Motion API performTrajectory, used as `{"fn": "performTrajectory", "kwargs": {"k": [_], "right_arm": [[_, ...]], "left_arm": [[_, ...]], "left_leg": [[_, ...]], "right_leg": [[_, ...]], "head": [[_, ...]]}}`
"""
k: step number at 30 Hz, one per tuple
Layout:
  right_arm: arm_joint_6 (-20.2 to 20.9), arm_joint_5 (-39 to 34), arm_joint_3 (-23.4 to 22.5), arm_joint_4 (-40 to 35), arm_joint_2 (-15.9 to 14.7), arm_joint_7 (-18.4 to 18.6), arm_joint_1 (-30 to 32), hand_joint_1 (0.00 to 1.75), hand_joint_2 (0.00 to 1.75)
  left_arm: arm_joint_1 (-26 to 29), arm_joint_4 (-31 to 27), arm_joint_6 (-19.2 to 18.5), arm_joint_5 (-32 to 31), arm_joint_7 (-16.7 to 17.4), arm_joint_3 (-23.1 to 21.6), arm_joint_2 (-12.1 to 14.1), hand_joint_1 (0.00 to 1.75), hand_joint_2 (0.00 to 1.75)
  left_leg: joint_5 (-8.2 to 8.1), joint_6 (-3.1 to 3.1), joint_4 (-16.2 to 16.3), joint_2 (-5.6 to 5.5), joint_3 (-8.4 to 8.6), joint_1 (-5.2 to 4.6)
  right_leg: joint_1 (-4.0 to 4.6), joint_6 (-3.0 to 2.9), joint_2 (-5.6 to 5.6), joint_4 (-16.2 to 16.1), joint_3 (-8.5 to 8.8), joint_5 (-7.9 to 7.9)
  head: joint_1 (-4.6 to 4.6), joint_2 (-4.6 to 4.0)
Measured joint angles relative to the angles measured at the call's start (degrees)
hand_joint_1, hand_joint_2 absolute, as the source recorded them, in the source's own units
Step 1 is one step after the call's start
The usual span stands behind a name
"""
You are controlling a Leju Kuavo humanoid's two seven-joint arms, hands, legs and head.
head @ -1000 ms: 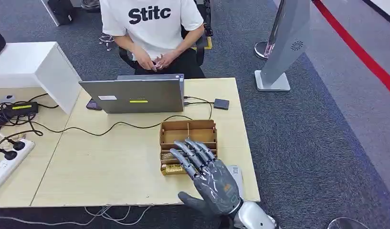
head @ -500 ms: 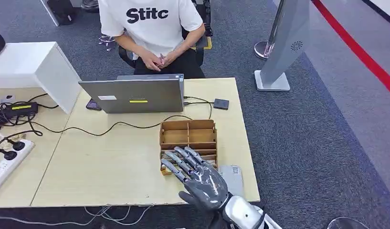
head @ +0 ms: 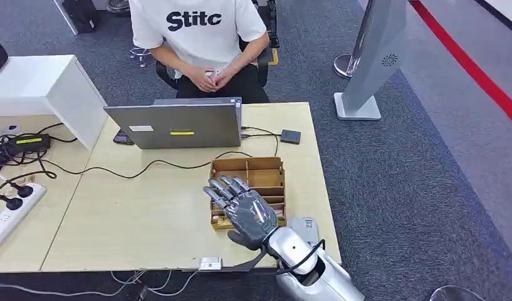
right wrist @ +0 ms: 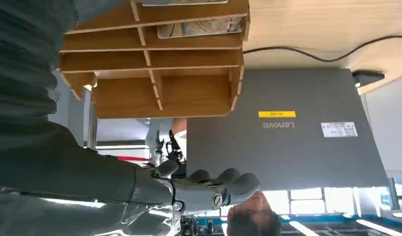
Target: Pass the card to the sensor for recognition and then transmit it.
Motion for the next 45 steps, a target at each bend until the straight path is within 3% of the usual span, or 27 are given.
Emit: {"fn": "performTrajectory", "kwargs": {"k": [12, 45], "right_arm": [[3.13, -3.24, -2.71, 3.37, 1.77, -1.81, 0.32, 0.00, 1.75], [1.97, -0.57, -3.91, 3.70, 2.14, -1.03, 1.44, 0.00, 1.75]], "left_arm": [[-0.16, 0.00, 0.48, 0.33, 0.11, -0.11, -0.48, 0.00, 1.75], [-0.23, 0.00, 0.57, 0.35, 0.61, -0.55, -0.48, 0.00, 1.75]], "left_leg": [[0.00, 0.00, 0.00, -0.01, -0.03, 0.00], [0.00, 0.00, 0.00, 0.00, -0.04, 0.00]], "right_leg": [[0.00, 0.00, -0.01, 0.00, -0.03, 0.00], [0.00, 0.00, 0.00, 0.00, -0.06, 0.00]], "head": [[0.00, 0.00], [0.00, 0.00]]}}
